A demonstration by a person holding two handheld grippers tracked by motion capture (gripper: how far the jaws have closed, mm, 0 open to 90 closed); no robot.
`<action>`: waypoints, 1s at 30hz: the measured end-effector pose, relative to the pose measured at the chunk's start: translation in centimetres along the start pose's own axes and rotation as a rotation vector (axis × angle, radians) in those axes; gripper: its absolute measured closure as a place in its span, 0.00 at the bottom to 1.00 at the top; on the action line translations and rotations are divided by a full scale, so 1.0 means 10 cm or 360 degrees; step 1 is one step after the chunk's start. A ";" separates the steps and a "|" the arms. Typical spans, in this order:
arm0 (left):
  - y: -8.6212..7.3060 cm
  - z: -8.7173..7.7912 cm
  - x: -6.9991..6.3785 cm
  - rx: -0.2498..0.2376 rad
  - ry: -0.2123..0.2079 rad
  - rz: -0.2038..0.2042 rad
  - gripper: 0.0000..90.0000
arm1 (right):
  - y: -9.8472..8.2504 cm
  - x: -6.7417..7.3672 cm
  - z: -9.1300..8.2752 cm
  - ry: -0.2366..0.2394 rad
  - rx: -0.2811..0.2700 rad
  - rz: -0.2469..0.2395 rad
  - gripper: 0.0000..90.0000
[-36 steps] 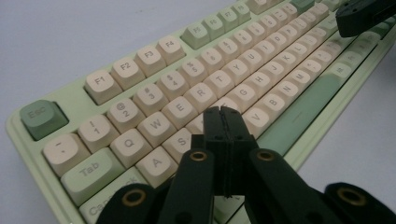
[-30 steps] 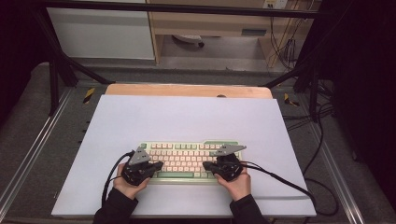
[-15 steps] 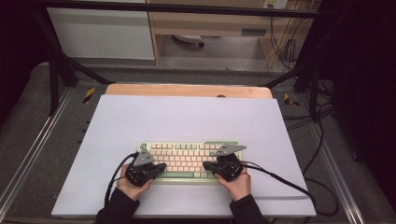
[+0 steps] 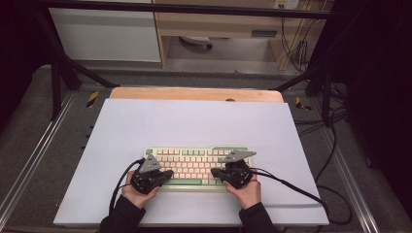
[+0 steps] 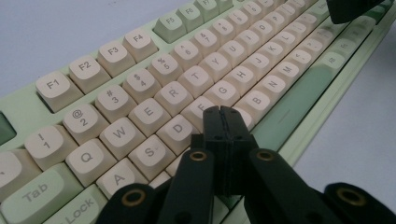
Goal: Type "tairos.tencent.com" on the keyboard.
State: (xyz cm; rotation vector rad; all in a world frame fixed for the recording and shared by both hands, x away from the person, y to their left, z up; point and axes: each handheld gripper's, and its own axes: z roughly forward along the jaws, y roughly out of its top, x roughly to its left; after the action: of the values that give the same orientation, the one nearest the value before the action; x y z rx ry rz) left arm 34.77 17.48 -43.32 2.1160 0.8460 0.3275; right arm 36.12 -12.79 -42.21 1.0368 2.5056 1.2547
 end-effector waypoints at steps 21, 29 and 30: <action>-0.08 -0.27 0.14 -0.0061 0.0050 -0.0051 1.00 | 0.03 0.00 -0.05 0.0004 -0.0042 0.0006 1.00; -0.13 -0.32 0.18 -0.0067 0.0065 -0.0070 1.00 | 0.06 0.01 -0.06 0.0017 -0.0061 0.0025 1.00; -0.13 -0.33 0.18 -0.0069 0.0066 -0.0071 1.00 | 0.07 0.01 -0.05 0.0018 -0.0057 0.0025 1.00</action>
State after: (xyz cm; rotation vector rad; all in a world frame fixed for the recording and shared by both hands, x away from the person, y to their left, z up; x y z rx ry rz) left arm 33.88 21.25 -42.34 2.0532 0.9013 0.3644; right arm 36.16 -12.80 -41.36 1.0458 2.4784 1.3082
